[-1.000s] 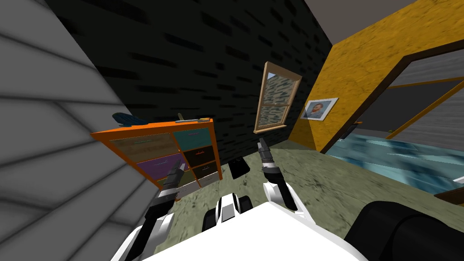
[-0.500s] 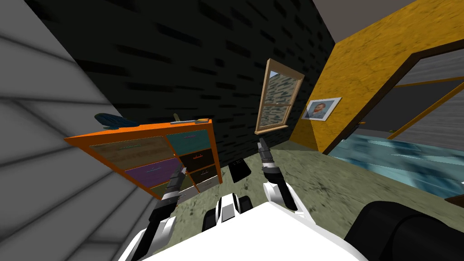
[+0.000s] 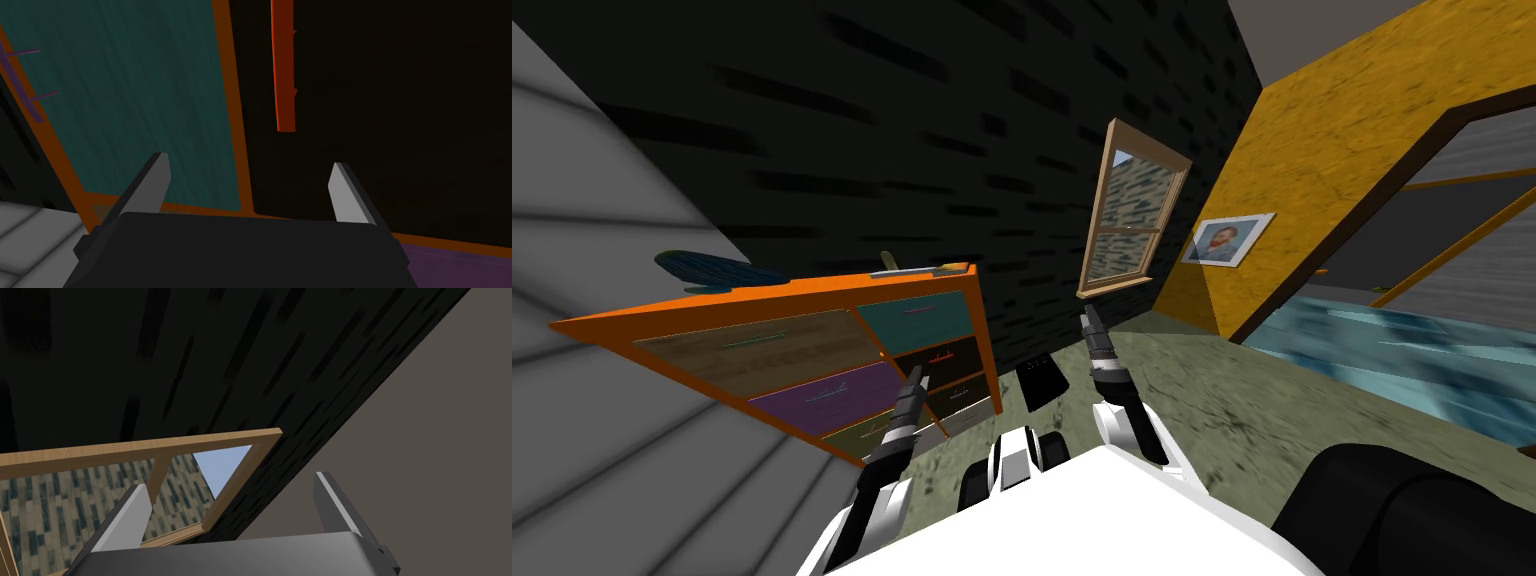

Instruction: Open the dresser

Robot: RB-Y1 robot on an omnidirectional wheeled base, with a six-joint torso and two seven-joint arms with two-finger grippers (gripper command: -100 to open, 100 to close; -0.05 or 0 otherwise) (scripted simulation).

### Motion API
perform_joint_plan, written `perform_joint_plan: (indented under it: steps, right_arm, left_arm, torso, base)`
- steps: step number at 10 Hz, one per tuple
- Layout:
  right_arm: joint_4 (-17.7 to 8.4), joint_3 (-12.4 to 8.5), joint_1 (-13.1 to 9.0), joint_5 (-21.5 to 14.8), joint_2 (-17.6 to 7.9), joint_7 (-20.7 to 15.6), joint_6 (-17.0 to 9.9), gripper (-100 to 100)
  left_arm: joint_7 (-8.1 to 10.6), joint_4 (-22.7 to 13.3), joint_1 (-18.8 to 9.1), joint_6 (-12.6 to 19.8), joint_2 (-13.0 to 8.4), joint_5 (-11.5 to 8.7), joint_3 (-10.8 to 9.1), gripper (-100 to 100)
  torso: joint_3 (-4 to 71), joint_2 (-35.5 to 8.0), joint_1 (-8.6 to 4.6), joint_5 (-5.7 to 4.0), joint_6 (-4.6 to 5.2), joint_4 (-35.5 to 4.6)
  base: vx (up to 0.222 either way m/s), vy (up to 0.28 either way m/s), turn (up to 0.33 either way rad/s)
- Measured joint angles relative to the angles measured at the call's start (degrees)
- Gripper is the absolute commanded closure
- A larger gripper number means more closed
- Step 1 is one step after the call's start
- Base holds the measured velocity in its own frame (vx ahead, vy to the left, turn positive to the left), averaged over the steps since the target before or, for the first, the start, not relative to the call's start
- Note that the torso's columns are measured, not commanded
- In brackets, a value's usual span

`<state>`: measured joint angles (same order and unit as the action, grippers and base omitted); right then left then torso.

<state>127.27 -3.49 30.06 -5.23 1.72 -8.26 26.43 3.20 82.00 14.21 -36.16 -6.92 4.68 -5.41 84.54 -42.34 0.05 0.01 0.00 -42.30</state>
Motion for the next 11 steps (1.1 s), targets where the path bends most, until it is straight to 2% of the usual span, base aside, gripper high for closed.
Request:
perform_joint_plan:
  steps: [3, 5, 6, 9, 10, 11]
  right_arm:
    - [0.00, 0.00, 0.00, 0.00, 0.00, 0.00, 0.00, 0]
    - [0.00, 0.00, -0.01, 0.00, 0.00, 0.00, 0.00, 0]
    - [0.00, 0.00, -0.01, 0.00, 0.00, 0.00, 0.00, 0]
    - [0.00, 0.02, -0.01, 0.00, 0.01, 0.00, 0.00, 0]
    - [0.00, 0.01, -0.01, 0.00, 0.01, 0.00, 0.00, 0]
    - [0.00, -0.01, -0.01, 0.00, 0.00, 0.00, 0.00, 0]
  left_arm:
    - [-0.24, -3.32, -0.72, -0.75, 4.53, -0.09, -0.05, -100]
    - [-0.30, -4.14, -0.89, -0.89, 7.25, -0.11, -0.05, -100]
    - [-0.30, -4.16, -0.89, -0.87, 7.38, -0.11, -0.04, -100]
    - [2.12, -3.54, -2.53, 1.61, 3.75, -1.50, -2.30, -100]
    - [2.29, -3.50, -2.59, 1.82, 3.65, -1.55, -2.38, 100]
    - [1.64, -4.09, -2.32, 0.98, 4.75, -1.15, -1.76, 100]
  torso:
    - [0.00, -0.01, -0.08, -0.02, 0.00, 0.00]
    - [-0.05, -0.08, -0.07, -0.02, 0.00, -0.02]
    - [-0.04, -0.07, -0.02, -0.01, -0.01, -0.02]
    - [0.09, 0.15, -0.24, -0.07, 0.00, 0.04]
    - [0.05, 0.07, 0.04, 0.00, -0.02, 0.03]
    - [-0.03, -0.05, 0.34, 0.09, -0.03, 0.00]
  base:
    - [0.075, 0.001, -0.006]
    - [0.020, -0.005, -0.002]
    - [0.019, -0.038, -0.070]
    - [0.026, -0.082, -0.069]
    - [-0.014, 0.044, 0.120]
    - [-0.022, 0.086, 0.096]
